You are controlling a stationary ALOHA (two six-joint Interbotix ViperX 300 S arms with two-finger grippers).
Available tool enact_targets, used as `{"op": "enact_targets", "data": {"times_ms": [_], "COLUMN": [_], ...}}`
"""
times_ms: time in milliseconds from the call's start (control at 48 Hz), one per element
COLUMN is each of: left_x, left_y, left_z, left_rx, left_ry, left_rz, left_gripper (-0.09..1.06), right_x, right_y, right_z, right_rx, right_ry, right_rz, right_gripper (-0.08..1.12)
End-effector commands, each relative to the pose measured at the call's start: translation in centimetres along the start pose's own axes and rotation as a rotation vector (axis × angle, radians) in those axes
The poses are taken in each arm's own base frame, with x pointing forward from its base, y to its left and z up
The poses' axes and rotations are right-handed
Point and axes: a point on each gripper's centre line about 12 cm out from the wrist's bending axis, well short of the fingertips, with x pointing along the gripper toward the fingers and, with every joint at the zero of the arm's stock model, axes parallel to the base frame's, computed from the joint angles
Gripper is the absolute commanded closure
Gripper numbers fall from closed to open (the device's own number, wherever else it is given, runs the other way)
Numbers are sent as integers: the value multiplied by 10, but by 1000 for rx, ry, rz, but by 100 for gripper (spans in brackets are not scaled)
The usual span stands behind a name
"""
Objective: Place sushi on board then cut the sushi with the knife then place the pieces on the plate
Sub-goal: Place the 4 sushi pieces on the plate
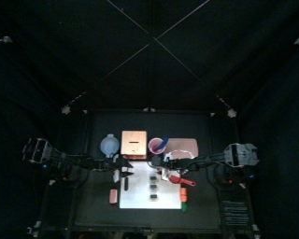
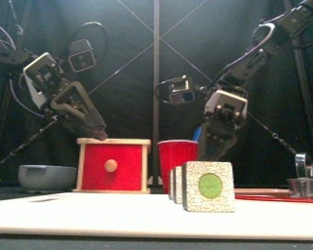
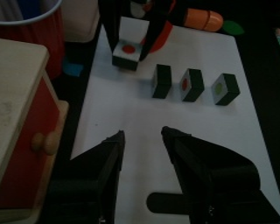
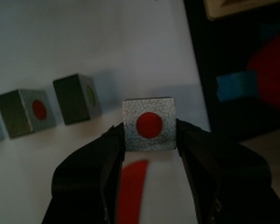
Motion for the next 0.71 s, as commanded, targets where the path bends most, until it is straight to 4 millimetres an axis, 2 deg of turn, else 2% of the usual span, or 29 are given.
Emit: {"op": "enact_targets", "data": {"times_ms": [21,125,271,479,708], "left_x": [1,1,1,1,1], "left_y": [0,0,1,3,3], "left_z": [6,6,7,8,8], "left_rx": [-7,-5,-7,-10,-13], "left_ry": [-17,-22,-23,-24,-24], "left_rz": [1,0,3,8,9], "left_gripper": [18,18,18,18,19], "right_x": [-36,-53,-62,-59,-49], "right_y": [-12,-25,-46,-88,-109], "right_z": [11,3,-11,-27,-37], "right_rx": [38,68,115,206,223], "right_ry": [-80,-88,-74,-50,-56], "right_rz": [-9,-31,-70,-151,-189], "right_gripper": [38,38,38,37,23]}}
